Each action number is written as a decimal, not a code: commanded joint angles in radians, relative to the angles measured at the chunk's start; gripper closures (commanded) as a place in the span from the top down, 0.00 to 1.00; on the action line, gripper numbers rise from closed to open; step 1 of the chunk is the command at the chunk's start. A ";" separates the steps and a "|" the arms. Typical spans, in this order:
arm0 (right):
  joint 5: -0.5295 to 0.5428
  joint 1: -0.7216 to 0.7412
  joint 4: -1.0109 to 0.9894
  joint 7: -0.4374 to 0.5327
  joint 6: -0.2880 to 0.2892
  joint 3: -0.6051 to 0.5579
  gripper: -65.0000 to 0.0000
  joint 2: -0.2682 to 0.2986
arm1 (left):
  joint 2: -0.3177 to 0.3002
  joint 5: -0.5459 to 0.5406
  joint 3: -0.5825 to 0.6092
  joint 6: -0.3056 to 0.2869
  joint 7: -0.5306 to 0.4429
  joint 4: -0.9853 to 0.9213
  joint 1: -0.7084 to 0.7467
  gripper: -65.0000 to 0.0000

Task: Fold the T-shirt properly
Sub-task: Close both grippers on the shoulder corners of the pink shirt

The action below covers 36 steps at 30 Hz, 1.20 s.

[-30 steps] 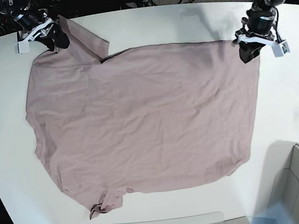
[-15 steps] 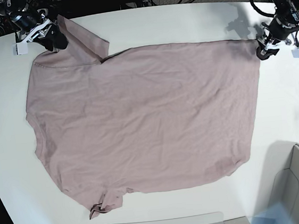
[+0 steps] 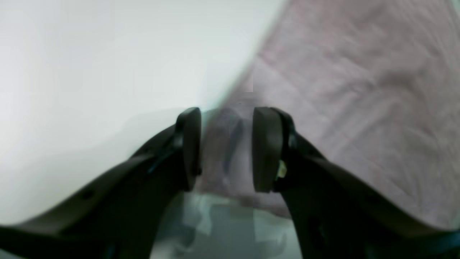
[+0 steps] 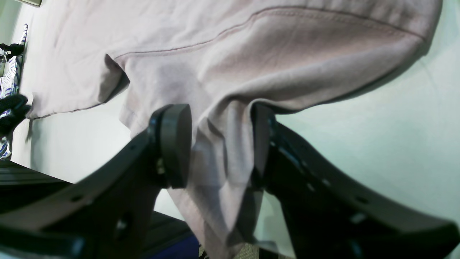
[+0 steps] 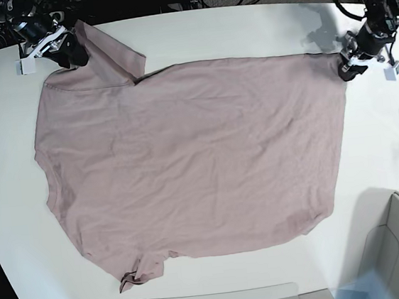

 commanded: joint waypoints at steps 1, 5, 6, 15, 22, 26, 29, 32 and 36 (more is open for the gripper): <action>-0.061 -0.011 -0.003 -0.047 -0.022 0.003 0.41 0.006 | -0.005 0.010 0.016 0.002 0.040 0.000 0.006 0.37; -0.061 -0.013 -0.003 -0.047 -0.022 0.003 0.41 0.006 | -0.003 0.010 0.050 -0.001 0.038 0.000 0.006 0.34; -0.061 -0.013 -0.003 -0.047 -0.022 0.003 0.41 0.006 | -0.003 0.010 0.052 -0.001 0.038 0.000 0.006 0.34; -0.061 -0.016 0.004 -0.047 -0.022 0.001 0.22 0.009 | -0.003 0.058 0.050 -0.001 0.038 0.000 0.008 0.09; -0.107 -0.031 0.005 -0.047 -0.022 0.001 0.13 0.009 | -0.002 0.142 0.039 -0.001 0.038 0.003 0.032 0.00; -0.107 -0.042 0.017 -0.046 -0.022 0.001 0.13 0.027 | -0.002 0.142 0.039 -0.001 0.038 0.006 0.038 0.00; -0.110 -0.034 0.019 -0.047 -0.022 0.001 0.04 0.030 | 0.000 0.142 0.039 -0.001 0.038 0.006 0.035 0.00; -0.110 -0.020 0.017 -0.047 -0.022 0.001 0.00 0.030 | 0.015 0.142 0.039 -0.001 0.038 0.006 0.034 0.00; -0.110 -0.013 0.016 -0.049 -0.022 0.000 0.00 0.027 | 0.020 0.142 0.039 -0.001 0.038 0.006 0.034 0.00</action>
